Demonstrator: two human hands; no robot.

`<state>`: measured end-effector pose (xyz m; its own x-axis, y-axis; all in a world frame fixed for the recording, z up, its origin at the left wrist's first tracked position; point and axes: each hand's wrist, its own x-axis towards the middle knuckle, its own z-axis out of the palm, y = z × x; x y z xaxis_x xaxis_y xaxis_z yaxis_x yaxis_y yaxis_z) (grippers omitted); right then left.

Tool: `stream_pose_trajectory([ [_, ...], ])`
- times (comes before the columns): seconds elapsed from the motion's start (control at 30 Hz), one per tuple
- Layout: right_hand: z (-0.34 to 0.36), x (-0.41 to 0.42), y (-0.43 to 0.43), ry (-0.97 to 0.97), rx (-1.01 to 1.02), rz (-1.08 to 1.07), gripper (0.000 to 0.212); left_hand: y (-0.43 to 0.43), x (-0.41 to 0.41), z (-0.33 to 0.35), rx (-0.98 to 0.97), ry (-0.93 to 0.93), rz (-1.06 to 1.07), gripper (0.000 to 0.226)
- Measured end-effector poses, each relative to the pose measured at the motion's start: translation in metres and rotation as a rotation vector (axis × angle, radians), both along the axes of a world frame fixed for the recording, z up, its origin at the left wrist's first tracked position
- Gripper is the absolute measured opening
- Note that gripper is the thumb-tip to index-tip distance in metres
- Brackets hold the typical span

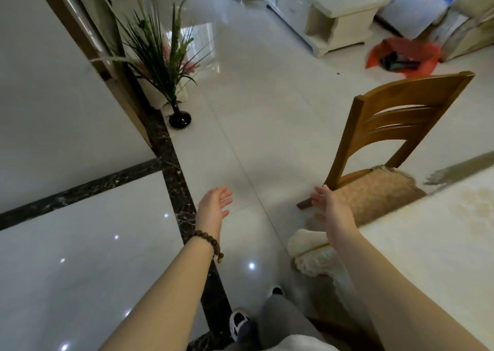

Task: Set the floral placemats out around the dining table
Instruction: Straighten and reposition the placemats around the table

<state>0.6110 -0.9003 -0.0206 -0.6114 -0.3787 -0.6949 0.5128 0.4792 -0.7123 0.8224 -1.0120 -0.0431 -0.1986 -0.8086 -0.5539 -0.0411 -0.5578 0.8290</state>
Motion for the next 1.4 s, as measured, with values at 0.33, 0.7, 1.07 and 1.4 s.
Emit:
stream_pose_trajectory([
  [0.33,-0.036,-0.042,-0.089,0.101,-0.108,0.03,0.038,-0.107,-0.061,-0.009,-0.015,-0.023,-0.096,0.028],
  [0.7,-0.037,-0.16,-0.227,0.056,-0.102,-0.039,0.039,-0.267,-0.218,0.008,-0.061,-0.039,-0.214,0.02],
  [1.07,-0.03,-0.279,-0.312,0.045,-0.181,-0.23,0.032,-0.362,-0.359,0.007,-0.061,-0.053,-0.397,0.022],
  [1.4,-0.034,-0.433,-0.408,0.069,-0.204,-0.51,0.031,-0.485,-0.544,0.003,-0.062,-0.049,-0.65,0.032],
])
